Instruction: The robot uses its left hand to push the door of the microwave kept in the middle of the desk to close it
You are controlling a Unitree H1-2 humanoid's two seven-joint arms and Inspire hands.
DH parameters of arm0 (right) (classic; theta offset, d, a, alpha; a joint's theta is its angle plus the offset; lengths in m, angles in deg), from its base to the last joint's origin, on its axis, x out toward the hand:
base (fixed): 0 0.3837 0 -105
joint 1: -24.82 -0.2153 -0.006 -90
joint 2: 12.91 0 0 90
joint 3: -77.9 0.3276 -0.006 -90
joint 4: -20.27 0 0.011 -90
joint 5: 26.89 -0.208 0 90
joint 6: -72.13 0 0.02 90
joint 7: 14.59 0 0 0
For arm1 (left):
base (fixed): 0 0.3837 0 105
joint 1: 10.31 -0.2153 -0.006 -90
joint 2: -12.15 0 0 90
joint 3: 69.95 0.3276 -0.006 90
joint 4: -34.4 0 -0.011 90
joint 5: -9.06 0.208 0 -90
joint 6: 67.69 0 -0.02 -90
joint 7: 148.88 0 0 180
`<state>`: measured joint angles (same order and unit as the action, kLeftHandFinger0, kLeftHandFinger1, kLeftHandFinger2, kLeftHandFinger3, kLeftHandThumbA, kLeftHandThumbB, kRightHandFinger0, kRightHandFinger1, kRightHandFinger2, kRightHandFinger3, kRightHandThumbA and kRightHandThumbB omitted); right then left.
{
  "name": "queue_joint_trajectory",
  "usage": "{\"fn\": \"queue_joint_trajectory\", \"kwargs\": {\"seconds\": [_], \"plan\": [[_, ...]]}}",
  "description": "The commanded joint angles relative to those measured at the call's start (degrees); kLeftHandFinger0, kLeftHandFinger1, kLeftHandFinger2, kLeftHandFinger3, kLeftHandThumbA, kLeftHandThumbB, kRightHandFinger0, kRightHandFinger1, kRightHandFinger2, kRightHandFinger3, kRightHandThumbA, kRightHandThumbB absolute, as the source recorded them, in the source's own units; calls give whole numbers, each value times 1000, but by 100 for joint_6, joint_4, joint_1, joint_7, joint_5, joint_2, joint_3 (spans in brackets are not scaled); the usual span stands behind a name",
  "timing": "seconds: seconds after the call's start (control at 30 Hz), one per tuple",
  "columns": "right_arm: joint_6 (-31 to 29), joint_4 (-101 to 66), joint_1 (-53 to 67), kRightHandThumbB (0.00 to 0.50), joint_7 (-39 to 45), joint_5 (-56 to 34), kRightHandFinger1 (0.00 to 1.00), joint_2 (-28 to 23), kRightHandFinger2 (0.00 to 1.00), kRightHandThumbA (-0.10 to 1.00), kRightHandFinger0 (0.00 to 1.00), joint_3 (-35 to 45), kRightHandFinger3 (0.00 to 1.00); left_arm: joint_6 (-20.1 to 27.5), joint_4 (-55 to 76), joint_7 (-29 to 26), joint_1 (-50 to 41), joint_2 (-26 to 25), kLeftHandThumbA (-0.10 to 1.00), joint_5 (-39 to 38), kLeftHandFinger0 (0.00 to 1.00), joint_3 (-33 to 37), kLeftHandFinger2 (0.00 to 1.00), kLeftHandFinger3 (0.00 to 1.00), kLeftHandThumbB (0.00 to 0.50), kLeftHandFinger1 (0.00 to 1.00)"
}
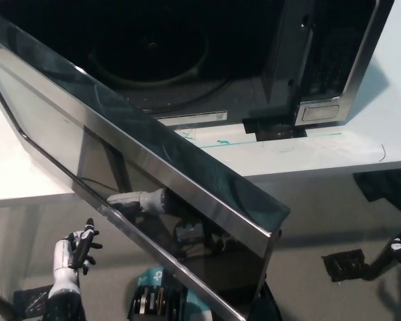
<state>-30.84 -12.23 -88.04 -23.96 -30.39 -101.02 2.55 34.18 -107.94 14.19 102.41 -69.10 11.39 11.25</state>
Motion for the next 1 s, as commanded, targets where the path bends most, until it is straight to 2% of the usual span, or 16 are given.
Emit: {"fn": "queue_joint_trajectory", "kwargs": {"seconds": [0.0, 0.07, 0.17, 0.27, 0.3, 0.33, 0.53, 0.6, 0.7, 0.73, 0.77, 0.83, 0.87, 0.9, 0.93, 0.97], "plan": [[-362, -51, -220, 82, 118, -168, 917, -164, 972, 405, 945, 39, 1000, 13, 641, -410, -172, -126, 755, 408, 48, 141, 309, 458, 5, 125], [-307, -125, -204, 77, 148, -265, 877, -157, 944, 397, 892, 102, 984, -4, 1019, -495, -367, -226, 864, 770, 73, 360, 293, 447, 36, 133], [-229, -155, -214, 103, -54, -198, 805, -143, 872, 356, 808, 102, 896, -465, 2143, -623, -871, -372, 959, 1251, 102, 515, 281, 385, 7, 132], [-198, -221, -215, 108, -42, -244, 804, -153, 855, 361, 844, 136, 860, -475, 3076, -256, -1315, -530, 919, 1220, 101, 512, 302, 392, 0, 141], [-262, -168, -207, 93, 15, -218, 864, -175, 902, 380, 908, 98, 909, -252, 3439, -33, -1672, -643, 911, 1133, 34, 528, 221, 336, 13, 71], [-334, -113, -206, 89, 126, -293, 910, -176, 968, 389, 947, 125, 978, -365, 3869, 91, -1966, -674, 906, 1139, 31, 553, 255, 367, 38, 98], [-337, -110, -216, 103, 265, -534, 894, -177, 950, 325, 932, 268, 965, -929, 5032, 323, -2595, -813, 886, 1343, 48, 664, 274, 379, 55, 102], [-307, -63, -249, 119, 74, -365, 854, -210, 916, 359, 881, 185, 949, -906, 5360, 547, -2771, -1016, 925, 1442, 0, 780, 163, 298, 35, 7], [-426, -36, -237, 110, 98, -349, 859, -224, 914, 391, 894, 153, 947, -630, 5654, 650, -2977, -1331, 1000, 1832, 0, 1005, 5, 109, 10, 0], [-487, -50, -185, 106, 74, -269, 860, -234, 919, 407, 896, 92, 948, -251, 5903, 530, -3103, -1337, 1000, 1921, 0, 1029, 0, 4, 41, 0], [-453, -97, -175, 111, 109, -340, 876, -209, 933, 406, 902, 133, 951, 97, 5863, 402, -3063, -1336, 934, 1924, 0, 1032, 4, 0, 20, 0], [-338, -95, -200, 127, 19, -336, 831, -202, 890, 407, 843, 146, 913, 385, 5916, 387, -3035, -1366, 922, 1899, 0, 1051, 116, 46, 1, 18], [-274, -110, -186, 114, 48, -274, 859, -228, 920, 448, 871, 84, 954, 1125, 5928, 258, -2924, -1398, 735, 1884, 0, 1069, 386, 309, 0, 135], [-268, -110, -187, 114, 52, -279, 860, -228, 921, 449, 871, 85, 955, 1174, 5928, 266, -2918, -1397, 725, 1867, 0, 1066, 437, 374, 0, 161], [-165, -198, -166, 100, 12, -231, 901, -241, 969, 458, 909, 60, 971, 1506, 5953, 174, -2779, -1520, 641, 1785, 23, 1221, 533, 567, 0, 230], [-182, -201, -168, 103, 51, -296, 898, -229, 965, 445, 909, 99, 975, 1506, 6027, 202, -2737, -1546, 660, 1758, 20, 1248, 522, 603, 0, 227]]}}
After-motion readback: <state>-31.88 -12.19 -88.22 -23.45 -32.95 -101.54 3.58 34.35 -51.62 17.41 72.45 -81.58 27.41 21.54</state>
